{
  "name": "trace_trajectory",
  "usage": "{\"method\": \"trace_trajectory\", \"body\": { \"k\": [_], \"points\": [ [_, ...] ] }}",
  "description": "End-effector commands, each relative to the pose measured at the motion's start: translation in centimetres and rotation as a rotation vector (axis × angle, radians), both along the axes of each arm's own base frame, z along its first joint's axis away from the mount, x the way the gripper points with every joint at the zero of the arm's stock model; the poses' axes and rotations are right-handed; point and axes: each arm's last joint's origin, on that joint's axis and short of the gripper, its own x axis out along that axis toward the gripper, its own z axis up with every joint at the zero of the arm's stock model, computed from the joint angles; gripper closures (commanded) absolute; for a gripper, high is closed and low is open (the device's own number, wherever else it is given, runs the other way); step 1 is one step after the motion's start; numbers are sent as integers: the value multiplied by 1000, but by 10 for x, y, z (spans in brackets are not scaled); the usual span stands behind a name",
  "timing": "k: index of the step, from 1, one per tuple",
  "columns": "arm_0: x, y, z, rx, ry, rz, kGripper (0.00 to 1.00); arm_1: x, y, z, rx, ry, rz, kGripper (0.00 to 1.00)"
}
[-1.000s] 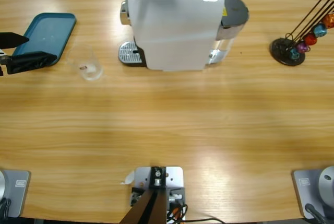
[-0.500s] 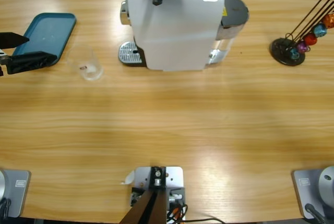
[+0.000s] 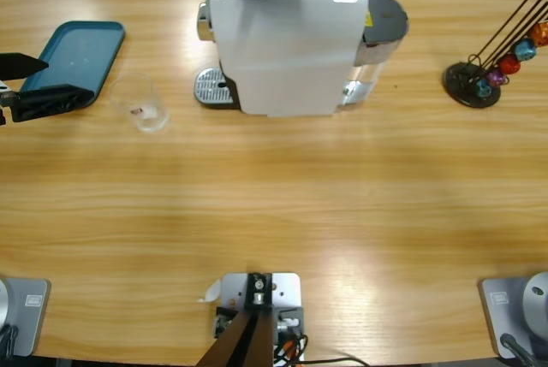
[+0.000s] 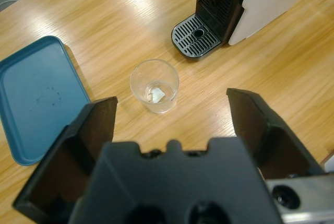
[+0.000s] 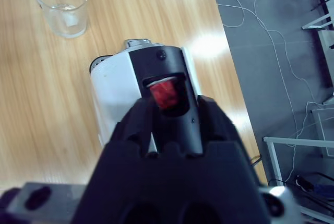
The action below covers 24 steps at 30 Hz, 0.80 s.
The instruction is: Pour coffee
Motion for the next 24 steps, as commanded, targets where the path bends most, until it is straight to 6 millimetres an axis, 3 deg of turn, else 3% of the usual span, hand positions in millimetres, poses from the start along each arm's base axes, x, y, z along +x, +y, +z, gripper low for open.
{"method": "trace_trajectory", "body": {
  "k": [1,3,7,9,11,15,18,21,24],
  "points": [
    [-1,-4,-13,31,39,-30,92,6,3,-19,-42,54,-16,463],
    [0,-4,-14,32,40,-30,92,2,-2,-6,-18,32,-16,476],
    [0,-4,-14,34,43,-32,92,-21,-13,42,138,-14,-33,471],
    [0,-4,-14,34,43,-33,92,-39,-20,66,221,-33,-40,357],
    [-1,-4,-14,33,42,-35,92,-59,-32,83,277,-35,18,100],
    [-1,-5,-14,33,44,-41,92,-92,-65,114,315,-55,47,115],
    [-1,-5,-14,31,42,-40,92,-106,-93,120,271,-120,-68,106],
    [-2,-5,-14,25,41,-36,74,-117,-121,122,355,-175,-265,34],
    [-4,-3,-11,19,29,-30,12,-124,-138,122,310,-120,-431,0]
  ]
}}
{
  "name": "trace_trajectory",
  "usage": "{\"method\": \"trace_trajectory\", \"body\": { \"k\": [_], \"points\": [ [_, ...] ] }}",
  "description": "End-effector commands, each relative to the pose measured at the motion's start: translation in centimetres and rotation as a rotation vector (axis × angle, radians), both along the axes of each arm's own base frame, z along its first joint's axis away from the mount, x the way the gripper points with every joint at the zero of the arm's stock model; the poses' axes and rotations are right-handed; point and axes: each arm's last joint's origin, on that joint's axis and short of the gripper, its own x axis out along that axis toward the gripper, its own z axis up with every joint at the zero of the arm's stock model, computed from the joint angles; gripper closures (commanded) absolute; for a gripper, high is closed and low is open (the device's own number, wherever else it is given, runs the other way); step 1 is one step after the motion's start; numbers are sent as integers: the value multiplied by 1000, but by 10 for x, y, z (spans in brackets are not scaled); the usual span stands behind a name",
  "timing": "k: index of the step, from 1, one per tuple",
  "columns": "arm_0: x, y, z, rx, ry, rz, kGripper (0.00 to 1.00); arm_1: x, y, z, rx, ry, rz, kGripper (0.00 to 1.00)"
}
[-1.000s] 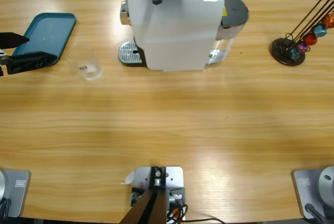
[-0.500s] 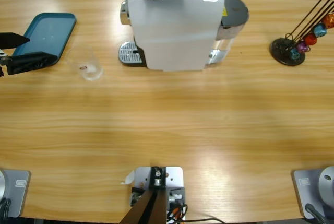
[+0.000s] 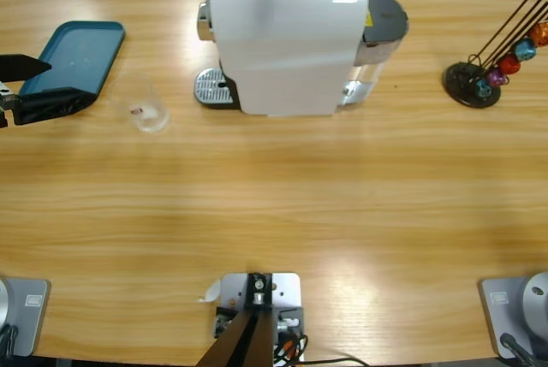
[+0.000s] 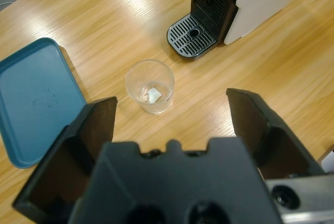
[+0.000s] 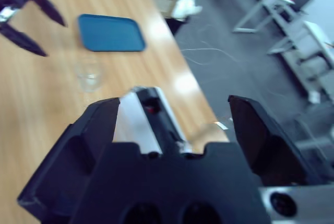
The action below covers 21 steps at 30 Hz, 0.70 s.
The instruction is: Pour coffee
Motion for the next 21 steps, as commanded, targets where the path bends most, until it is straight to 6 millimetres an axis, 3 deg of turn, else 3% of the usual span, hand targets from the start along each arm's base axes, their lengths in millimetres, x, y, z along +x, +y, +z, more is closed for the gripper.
{"method": "trace_trajectory", "body": {
  "k": [1,3,4,5,6,7,13,17,21],
  "points": [
    [-3,0,-10,18,21,-10,9,-31,-56,5,74,57,-345,3],
    [-5,2,-9,14,11,-7,9,-29,-54,0,106,89,-356,6],
    [-5,3,-8,15,6,-4,9,-28,-52,-2,130,112,-354,75],
    [-6,4,-8,15,2,0,9,-23,-50,-5,149,162,-320,552],
    [-7,5,-7,15,-2,1,10,-19,-49,-8,170,198,-321,911],
    [-8,6,-7,14,-4,3,18,-16,-48,-10,188,212,-340,1000],
    [-13,9,-4,7,-3,-8,289,10,-27,-31,264,208,-469,1000],
    [-10,6,-6,18,11,-15,299,33,-2,-57,312,194,-464,1000],
    [-10,6,-6,18,10,-14,299,58,20,-93,216,150,-515,1000]
  ]
}}
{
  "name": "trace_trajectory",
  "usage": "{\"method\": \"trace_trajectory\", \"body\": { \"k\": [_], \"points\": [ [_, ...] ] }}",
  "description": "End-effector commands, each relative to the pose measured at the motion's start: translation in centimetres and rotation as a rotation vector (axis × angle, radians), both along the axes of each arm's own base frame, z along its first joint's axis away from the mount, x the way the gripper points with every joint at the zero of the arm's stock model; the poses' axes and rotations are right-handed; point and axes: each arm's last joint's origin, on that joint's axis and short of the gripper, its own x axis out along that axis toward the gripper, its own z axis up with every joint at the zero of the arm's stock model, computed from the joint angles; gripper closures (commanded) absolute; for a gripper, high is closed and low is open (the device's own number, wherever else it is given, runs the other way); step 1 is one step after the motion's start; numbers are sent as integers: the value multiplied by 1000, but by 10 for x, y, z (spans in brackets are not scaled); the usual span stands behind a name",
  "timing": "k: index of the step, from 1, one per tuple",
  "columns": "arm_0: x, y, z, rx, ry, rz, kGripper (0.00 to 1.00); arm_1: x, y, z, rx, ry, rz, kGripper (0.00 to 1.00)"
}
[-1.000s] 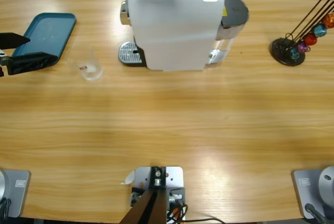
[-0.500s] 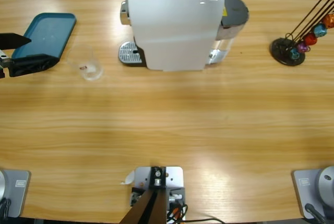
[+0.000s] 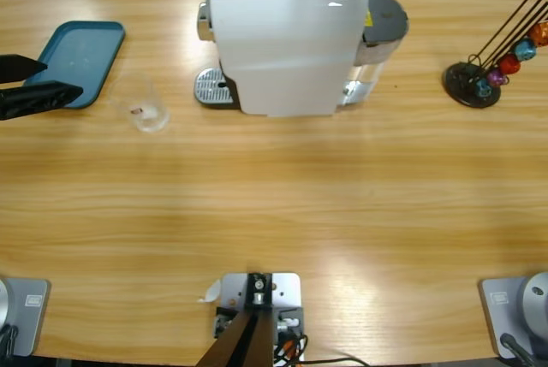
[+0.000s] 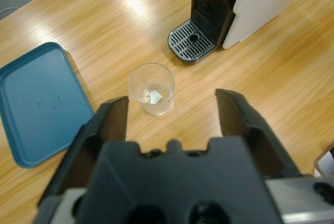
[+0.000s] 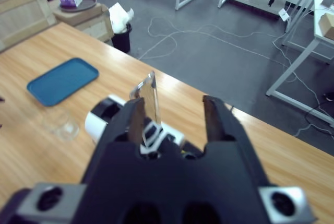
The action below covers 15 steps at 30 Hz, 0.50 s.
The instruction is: Pour coffee
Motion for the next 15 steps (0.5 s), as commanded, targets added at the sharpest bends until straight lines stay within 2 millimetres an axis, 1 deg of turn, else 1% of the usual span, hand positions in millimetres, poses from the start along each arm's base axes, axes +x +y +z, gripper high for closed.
{"method": "trace_trajectory", "body": {
  "k": [1,3,6,10,15],
  "points": [
    [-4,2,-11,34,32,-14,299,54,48,-84,-182,23,-99,1000],
    [-4,2,-11,34,33,-14,299,56,49,-95,-220,29,-134,1000],
    [-2,0,-13,41,41,-16,299,53,48,-100,-242,32,-146,1000],
    [1,-3,-15,46,54,-23,299,51,49,-100,-260,20,-143,1000],
    [2,-4,-16,48,59,-24,299,41,62,-91,-278,-13,-104,1000]
  ]
}}
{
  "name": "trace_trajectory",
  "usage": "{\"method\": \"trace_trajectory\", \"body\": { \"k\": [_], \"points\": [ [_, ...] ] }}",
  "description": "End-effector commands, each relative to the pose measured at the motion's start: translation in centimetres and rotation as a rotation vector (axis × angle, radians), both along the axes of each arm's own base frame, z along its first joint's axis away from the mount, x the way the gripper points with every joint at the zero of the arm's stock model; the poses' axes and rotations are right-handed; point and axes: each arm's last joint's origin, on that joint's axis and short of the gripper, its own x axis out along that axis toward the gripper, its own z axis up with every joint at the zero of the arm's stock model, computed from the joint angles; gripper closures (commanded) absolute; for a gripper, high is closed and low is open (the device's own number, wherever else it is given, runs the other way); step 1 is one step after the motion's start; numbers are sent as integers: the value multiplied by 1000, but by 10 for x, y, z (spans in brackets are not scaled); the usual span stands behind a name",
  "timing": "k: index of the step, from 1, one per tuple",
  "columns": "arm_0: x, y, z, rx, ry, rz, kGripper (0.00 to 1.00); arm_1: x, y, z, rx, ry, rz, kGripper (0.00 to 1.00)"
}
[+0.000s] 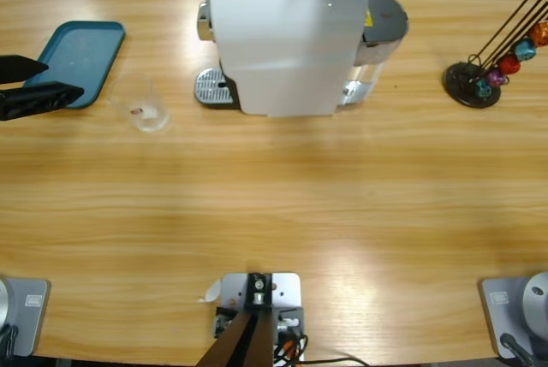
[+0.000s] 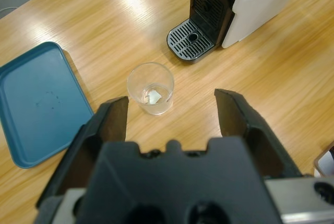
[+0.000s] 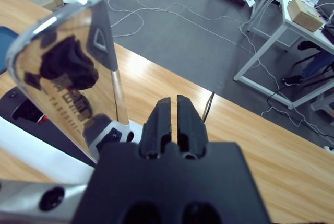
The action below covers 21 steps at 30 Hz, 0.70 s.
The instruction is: Pour coffee
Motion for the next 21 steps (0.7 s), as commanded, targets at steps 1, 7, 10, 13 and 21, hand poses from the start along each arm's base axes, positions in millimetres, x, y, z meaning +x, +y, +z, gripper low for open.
{"method": "trace_trajectory", "body": {
  "k": [1,7,10,13,21],
  "points": [
    [2,-4,-15,47,57,-23,299,-10,22,-9,-87,-7,47,1000],
    [2,-5,-17,50,66,-25,302,-11,34,7,-95,-34,74,1000],
    [3,-6,-17,52,71,-29,303,-7,39,11,-99,-40,78,1000],
    [4,-7,-18,54,75,-30,303,-6,48,5,-109,-30,94,1000],
    [5,-8,-19,58,82,-31,303,-20,101,-25,-129,17,190,1000]
  ]
}}
